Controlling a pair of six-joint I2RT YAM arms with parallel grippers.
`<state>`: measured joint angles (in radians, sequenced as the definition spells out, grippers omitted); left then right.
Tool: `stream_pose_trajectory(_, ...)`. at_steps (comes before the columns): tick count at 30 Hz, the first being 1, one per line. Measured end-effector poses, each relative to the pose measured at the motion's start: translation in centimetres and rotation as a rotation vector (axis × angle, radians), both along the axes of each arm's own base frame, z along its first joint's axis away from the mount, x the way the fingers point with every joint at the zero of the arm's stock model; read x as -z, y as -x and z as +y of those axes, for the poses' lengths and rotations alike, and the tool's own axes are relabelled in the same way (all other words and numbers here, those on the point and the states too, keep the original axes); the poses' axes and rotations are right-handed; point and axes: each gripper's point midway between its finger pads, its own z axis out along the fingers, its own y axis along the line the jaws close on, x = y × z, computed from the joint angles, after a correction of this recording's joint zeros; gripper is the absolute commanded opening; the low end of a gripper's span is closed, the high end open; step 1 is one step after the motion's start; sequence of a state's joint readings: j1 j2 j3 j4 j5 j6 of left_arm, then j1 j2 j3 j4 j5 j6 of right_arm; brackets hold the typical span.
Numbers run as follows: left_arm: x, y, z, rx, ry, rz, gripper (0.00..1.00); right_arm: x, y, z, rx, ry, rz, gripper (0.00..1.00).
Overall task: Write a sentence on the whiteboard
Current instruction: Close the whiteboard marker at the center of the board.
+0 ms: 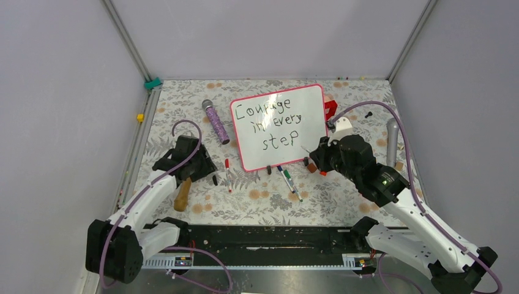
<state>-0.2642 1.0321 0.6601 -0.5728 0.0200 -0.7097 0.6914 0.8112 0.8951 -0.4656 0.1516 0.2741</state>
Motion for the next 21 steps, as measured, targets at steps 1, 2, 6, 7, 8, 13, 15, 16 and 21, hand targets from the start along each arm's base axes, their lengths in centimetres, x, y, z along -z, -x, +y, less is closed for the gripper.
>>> stream_pose_trajectory(1, 0.3, 0.0, 0.1, -0.008, -0.015, 0.008, 0.47, 0.0, 0.1, 0.1, -0.006, -0.005, 0.004, 0.00)
stream_pose_trajectory(2, 0.8, 0.0, 0.2, -0.013, -0.034, 0.022, 0.45, 0.0, 0.1, 0.3, -0.012, -0.010, 0.006, 0.00)
stream_pose_trajectory(6, 3.1, 0.2, 0.3, -0.016, -0.110, 0.128, 0.44, -0.1, 0.3, 0.6, -0.025, -0.022, 0.009, 0.00)
stream_pose_trajectory(7, 3.6, 0.2, 0.1, -0.010, -0.129, 0.152, 0.45, 0.0, 0.3, 0.6, -0.029, -0.024, 0.012, 0.00)
stream_pose_trajectory(8, 3.9, 0.1, 0.0, -0.003, -0.141, 0.168, 0.45, 0.0, 0.3, 0.7, -0.030, -0.025, 0.014, 0.00)
stream_pose_trajectory(13, 4.7, 0.3, -0.3, 0.015, -0.178, 0.192, 0.40, 0.1, 0.2, 0.8, -0.031, -0.025, 0.014, 0.00)
stream_pose_trajectory(15, 4.9, 0.1, -0.2, 0.011, -0.189, 0.196, 0.38, 0.1, 0.2, 0.8, -0.030, -0.026, 0.012, 0.00)
stream_pose_trajectory(16, 4.9, 0.0, -0.1, 0.009, -0.196, 0.199, 0.38, 0.1, 0.1, 0.8, -0.029, -0.027, 0.010, 0.00)
stream_pose_trajectory(21, 5.2, -0.6, 0.4, -0.005, -0.233, 0.198, 0.36, -0.1, 0.0, 0.8, -0.028, -0.031, 0.004, 0.00)
